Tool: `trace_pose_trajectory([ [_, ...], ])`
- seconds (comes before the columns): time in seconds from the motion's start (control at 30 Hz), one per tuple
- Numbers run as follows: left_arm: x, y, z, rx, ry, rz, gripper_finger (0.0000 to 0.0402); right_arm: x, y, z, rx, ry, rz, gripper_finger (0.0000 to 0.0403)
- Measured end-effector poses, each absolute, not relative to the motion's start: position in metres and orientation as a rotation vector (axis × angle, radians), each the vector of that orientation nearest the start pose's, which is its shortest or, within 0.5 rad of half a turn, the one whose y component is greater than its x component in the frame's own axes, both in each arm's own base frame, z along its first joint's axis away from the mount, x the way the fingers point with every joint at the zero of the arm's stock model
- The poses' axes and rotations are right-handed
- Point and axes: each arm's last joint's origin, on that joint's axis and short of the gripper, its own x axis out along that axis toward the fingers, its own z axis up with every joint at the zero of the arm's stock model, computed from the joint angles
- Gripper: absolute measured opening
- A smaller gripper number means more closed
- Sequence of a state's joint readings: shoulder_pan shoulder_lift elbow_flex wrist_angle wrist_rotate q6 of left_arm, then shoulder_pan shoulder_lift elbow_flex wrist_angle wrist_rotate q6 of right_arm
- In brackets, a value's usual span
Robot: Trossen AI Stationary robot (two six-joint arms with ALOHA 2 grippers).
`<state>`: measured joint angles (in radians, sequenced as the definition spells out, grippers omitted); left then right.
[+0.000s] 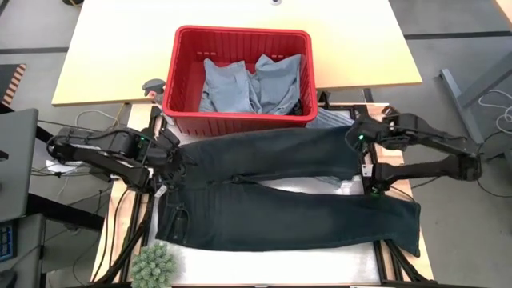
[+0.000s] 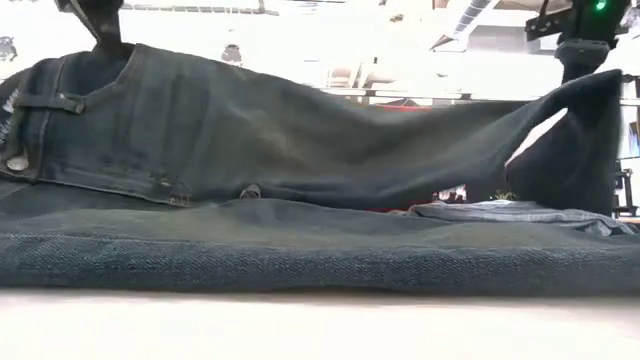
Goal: Fold Laundry from Bin
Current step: Fold the black pants
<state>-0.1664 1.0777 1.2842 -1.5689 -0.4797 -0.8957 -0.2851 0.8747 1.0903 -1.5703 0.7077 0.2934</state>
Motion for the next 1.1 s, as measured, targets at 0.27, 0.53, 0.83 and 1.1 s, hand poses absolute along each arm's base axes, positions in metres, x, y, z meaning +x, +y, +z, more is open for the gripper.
trace_pose_trajectory([
  [0.27,0.119,0.016,0.361,-0.325,0.939,0.931,0.0,0.066,-0.061,0.357,-0.09,1.23,-1.177,0.0014],
  [0.53,0.115,0.026,0.371,-0.246,0.961,0.972,0.0,0.055,-0.054,0.373,-0.041,1.15,-1.155,0.0014],
  [0.83,0.119,0.026,0.37,-0.223,1.0,0.929,0.0,0.07,-0.041,0.367,0.064,1.153,-0.73,0.0036],
  [1.1,0.119,0.026,0.37,-0.198,1.01,0.917,0.0,0.109,-0.06,0.335,-0.079,1.259,-0.598,0.0212],
])
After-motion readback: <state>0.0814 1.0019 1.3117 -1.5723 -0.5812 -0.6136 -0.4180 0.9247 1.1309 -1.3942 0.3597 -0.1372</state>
